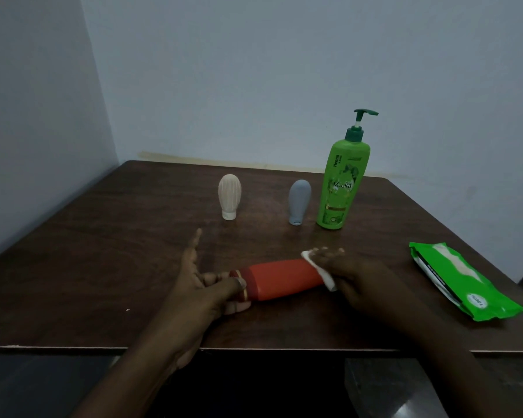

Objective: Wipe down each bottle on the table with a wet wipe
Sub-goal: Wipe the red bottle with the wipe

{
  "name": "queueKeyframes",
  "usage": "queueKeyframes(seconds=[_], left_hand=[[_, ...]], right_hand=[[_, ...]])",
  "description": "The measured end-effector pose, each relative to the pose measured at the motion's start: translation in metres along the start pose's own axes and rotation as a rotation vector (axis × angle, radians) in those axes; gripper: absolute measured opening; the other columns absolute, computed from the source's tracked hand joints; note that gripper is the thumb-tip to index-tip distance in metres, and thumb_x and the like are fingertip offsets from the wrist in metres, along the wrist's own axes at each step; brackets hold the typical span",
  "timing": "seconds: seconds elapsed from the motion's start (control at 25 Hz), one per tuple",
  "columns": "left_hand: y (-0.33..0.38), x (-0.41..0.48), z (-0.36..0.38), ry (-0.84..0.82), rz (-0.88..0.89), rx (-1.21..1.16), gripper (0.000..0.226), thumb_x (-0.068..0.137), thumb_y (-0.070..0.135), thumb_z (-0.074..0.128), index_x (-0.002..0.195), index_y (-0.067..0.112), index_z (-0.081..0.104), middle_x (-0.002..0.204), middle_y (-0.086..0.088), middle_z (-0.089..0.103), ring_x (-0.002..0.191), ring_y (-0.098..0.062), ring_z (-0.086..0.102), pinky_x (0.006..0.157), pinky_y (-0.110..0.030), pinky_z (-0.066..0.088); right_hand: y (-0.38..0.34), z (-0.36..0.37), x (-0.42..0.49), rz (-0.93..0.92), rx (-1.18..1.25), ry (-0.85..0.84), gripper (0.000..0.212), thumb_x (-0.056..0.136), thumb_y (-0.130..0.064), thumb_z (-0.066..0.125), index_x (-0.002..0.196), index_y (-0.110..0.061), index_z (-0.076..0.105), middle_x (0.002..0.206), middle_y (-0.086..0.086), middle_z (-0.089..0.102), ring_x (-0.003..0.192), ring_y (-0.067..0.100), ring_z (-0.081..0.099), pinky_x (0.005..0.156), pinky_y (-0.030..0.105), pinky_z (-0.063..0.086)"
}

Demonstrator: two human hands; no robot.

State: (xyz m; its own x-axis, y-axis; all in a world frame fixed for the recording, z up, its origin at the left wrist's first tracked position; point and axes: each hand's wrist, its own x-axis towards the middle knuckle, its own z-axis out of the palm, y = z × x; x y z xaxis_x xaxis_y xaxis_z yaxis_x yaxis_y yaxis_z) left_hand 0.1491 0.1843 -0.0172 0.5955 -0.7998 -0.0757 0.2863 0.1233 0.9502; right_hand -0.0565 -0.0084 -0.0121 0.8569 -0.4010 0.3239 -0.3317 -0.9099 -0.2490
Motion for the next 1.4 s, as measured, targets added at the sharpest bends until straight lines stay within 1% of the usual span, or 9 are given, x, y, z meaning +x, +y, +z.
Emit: queueKeyframes(seconds=[0.12, 0.28, 0.48, 0.68, 0.84, 0.96, 1.12, 1.28, 1.4], left_hand=[[0.002, 0.0, 0.001, 0.004, -0.021, -0.038, 0.104, 0.087, -0.014, 0.064, 0.151, 0.056, 0.022, 0.08, -0.013, 0.073, 0.078, -0.026, 0.074, 0.069, -0.045, 0.063], [0.006, 0.0, 0.001, 0.007, -0.035, -0.056, 0.102, 0.088, -0.012, 0.064, 0.152, 0.054, 0.02, 0.076, -0.01, 0.075, 0.078, -0.025, 0.075, 0.068, -0.043, 0.064], [0.005, -0.001, 0.001, -0.004, -0.035, -0.03, 0.103, 0.088, -0.013, 0.063, 0.152, 0.055, 0.019, 0.069, -0.004, 0.077, 0.073, -0.022, 0.076, 0.071, -0.045, 0.064], [0.007, -0.005, 0.001, -0.041, -0.046, -0.038, 0.105, 0.087, -0.013, 0.064, 0.152, 0.056, 0.018, 0.086, -0.014, 0.079, 0.08, -0.029, 0.077, 0.073, -0.045, 0.064], [0.006, -0.004, 0.001, -0.035, -0.051, -0.033, 0.108, 0.085, -0.017, 0.064, 0.152, 0.055, 0.018, 0.086, -0.017, 0.078, 0.082, -0.031, 0.075, 0.073, -0.047, 0.064], [0.004, 0.0, 0.001, -0.044, -0.049, -0.025, 0.112, 0.083, -0.018, 0.065, 0.152, 0.056, 0.018, 0.088, -0.019, 0.077, 0.081, -0.03, 0.073, 0.072, -0.047, 0.064], [0.003, 0.001, -0.005, -0.078, -0.049, -0.01, 0.113, 0.084, -0.016, 0.067, 0.152, 0.058, 0.015, 0.092, -0.019, 0.078, 0.087, -0.032, 0.076, 0.076, -0.048, 0.063], [0.005, -0.004, -0.005, -0.124, -0.027, -0.06, 0.106, 0.087, -0.016, 0.062, 0.154, 0.053, 0.016, 0.102, -0.029, 0.075, 0.086, -0.034, 0.076, 0.073, -0.045, 0.063], [0.004, -0.005, -0.003, -0.118, -0.022, -0.046, 0.106, 0.086, -0.017, 0.063, 0.152, 0.053, 0.018, 0.102, -0.035, 0.072, 0.085, -0.035, 0.071, 0.074, -0.046, 0.063]], right_hand=[[0.018, -0.015, -0.008, 0.063, 0.013, -0.006, 0.057, 0.089, -0.014, 0.052, 0.14, -0.039, 0.049, 0.141, -0.018, 0.051, 0.131, -0.005, 0.045, 0.108, 0.004, 0.026], [0.007, -0.003, -0.009, -0.017, 0.043, 0.019, 0.06, 0.083, -0.001, 0.06, 0.137, -0.025, 0.056, 0.14, -0.015, 0.048, 0.131, -0.021, 0.032, 0.109, 0.003, 0.023], [-0.039, 0.018, -0.002, -0.15, -0.056, 0.054, 0.052, 0.086, -0.025, 0.043, 0.136, -0.019, 0.058, 0.143, 0.001, 0.053, 0.133, 0.011, 0.048, 0.113, 0.026, 0.035], [-0.076, 0.036, 0.006, -0.269, -0.087, -0.02, 0.058, 0.086, -0.008, 0.059, 0.142, -0.016, 0.049, 0.149, 0.005, 0.047, 0.138, 0.015, 0.042, 0.115, 0.035, 0.027], [-0.032, 0.005, -0.001, -0.079, 0.002, -0.068, 0.056, 0.084, -0.02, 0.063, 0.139, -0.026, 0.054, 0.143, -0.003, 0.054, 0.132, 0.009, 0.05, 0.111, 0.024, 0.039], [-0.014, -0.015, -0.002, 0.07, 0.043, -0.013, 0.047, 0.088, -0.017, 0.066, 0.132, -0.034, 0.06, 0.134, -0.013, 0.061, 0.123, 0.001, 0.055, 0.098, -0.001, 0.032], [-0.058, 0.001, 0.018, 0.003, 0.061, -0.033, 0.05, 0.088, -0.019, 0.068, 0.135, -0.03, 0.058, 0.138, -0.01, 0.058, 0.127, 0.004, 0.053, 0.109, 0.017, 0.036], [-0.114, 0.038, 0.029, -0.139, 0.025, -0.02, 0.057, 0.088, -0.007, 0.061, 0.143, -0.013, 0.048, 0.151, 0.008, 0.045, 0.141, 0.021, 0.04, 0.118, 0.028, 0.017], [-0.102, 0.029, 0.026, -0.105, 0.07, -0.045, 0.056, 0.093, -0.014, 0.061, 0.146, -0.019, 0.045, 0.154, -0.001, 0.04, 0.143, 0.009, 0.033, 0.116, 0.015, 0.011]])
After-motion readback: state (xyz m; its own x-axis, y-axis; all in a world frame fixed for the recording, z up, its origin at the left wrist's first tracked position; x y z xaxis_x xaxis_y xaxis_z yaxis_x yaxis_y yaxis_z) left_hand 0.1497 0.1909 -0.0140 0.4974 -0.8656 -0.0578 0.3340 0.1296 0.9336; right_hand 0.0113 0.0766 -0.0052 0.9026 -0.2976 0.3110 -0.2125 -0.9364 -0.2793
